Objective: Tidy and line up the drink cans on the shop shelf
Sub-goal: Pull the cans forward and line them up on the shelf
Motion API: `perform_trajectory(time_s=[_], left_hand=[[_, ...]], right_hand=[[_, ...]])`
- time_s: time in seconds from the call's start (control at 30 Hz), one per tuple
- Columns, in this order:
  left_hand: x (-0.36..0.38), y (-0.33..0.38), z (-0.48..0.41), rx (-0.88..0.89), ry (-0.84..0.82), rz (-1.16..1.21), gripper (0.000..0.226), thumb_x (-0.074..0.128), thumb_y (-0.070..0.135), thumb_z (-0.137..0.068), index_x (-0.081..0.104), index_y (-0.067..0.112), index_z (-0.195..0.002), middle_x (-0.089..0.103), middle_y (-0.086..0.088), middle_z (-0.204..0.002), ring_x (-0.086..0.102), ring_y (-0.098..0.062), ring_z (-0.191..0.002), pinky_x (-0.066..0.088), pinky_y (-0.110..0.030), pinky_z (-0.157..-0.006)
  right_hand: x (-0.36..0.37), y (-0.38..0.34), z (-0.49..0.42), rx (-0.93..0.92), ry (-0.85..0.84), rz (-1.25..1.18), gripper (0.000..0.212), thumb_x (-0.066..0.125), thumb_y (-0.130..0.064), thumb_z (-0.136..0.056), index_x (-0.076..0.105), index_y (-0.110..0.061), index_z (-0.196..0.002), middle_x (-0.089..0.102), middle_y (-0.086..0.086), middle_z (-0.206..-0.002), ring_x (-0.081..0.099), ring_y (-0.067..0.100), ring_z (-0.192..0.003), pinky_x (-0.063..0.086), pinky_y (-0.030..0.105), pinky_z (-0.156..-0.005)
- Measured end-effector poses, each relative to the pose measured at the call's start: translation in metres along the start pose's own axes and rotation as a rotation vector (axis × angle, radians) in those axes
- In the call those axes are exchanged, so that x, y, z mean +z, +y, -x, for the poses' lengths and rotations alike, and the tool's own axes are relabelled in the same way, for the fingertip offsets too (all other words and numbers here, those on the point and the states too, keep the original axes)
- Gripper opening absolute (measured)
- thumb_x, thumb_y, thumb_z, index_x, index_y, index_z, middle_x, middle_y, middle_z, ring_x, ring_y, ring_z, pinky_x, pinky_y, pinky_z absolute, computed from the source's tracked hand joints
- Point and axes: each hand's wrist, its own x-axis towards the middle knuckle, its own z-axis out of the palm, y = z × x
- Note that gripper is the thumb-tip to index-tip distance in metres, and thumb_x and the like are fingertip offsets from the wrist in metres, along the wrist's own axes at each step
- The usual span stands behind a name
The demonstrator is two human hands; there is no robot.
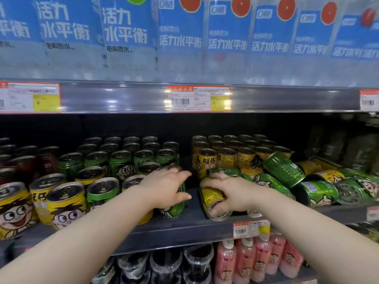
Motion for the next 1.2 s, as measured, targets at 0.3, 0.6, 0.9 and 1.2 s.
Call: perform_trajectory(time_s=[0.3, 0.6, 0.9, 1.2], left_hand=[[-0.002, 0.002, 0.003, -0.040, -0.060, -0.005, 0.093, 0.059, 0.065, -0.073, 0.010, 0.034, -0.146, 0.023, -0.002, -0.153, 0.022, -0.025, -0.139, 0.023, -0.036, -0.111], [-0.012, 0.012, 0.000, -0.082, -0.056, 0.171, 0.101, 0.059, 0.069, -0.069, 0.002, 0.037, -0.146, 0.023, -0.005, -0.153, 0.022, -0.024, -0.139, 0.023, -0.039, -0.113], [-0.003, 0.024, -0.010, -0.065, -0.071, 0.011, 0.084, 0.046, 0.066, -0.080, 0.006, 0.034, -0.146, 0.029, -0.001, -0.150, 0.029, -0.026, -0.136, 0.020, -0.044, -0.111], [-0.004, 0.026, -0.010, -0.102, -0.051, 0.013, 0.082, 0.048, 0.065, -0.080, 0.007, 0.036, -0.146, 0.032, 0.001, -0.149, 0.028, -0.023, -0.136, 0.021, -0.039, -0.109]], right_hand=[[-0.015, 0.004, -0.012, 0.056, 0.150, -0.471, 0.039, 0.048, -0.048, -0.090, 0.056, -0.020, -0.116, 0.060, 0.000, -0.110, 0.059, 0.019, -0.099, 0.054, 0.032, -0.079], [-0.012, -0.004, -0.043, 0.217, 0.101, -0.736, 0.039, 0.037, -0.040, -0.098, 0.056, -0.010, -0.115, 0.066, 0.014, -0.080, 0.057, 0.017, -0.057, 0.043, 0.023, -0.050], [-0.020, 0.044, -0.051, 0.164, 0.037, 0.004, 0.072, 0.069, -0.039, -0.077, 0.034, -0.027, -0.140, 0.042, 0.004, -0.143, 0.044, 0.025, -0.127, 0.041, 0.030, -0.099], [0.000, 0.042, -0.063, 0.084, 0.138, 0.045, 0.086, 0.074, -0.049, -0.068, 0.030, -0.030, -0.139, 0.040, 0.002, -0.144, 0.043, 0.026, -0.127, 0.042, 0.037, -0.101]])
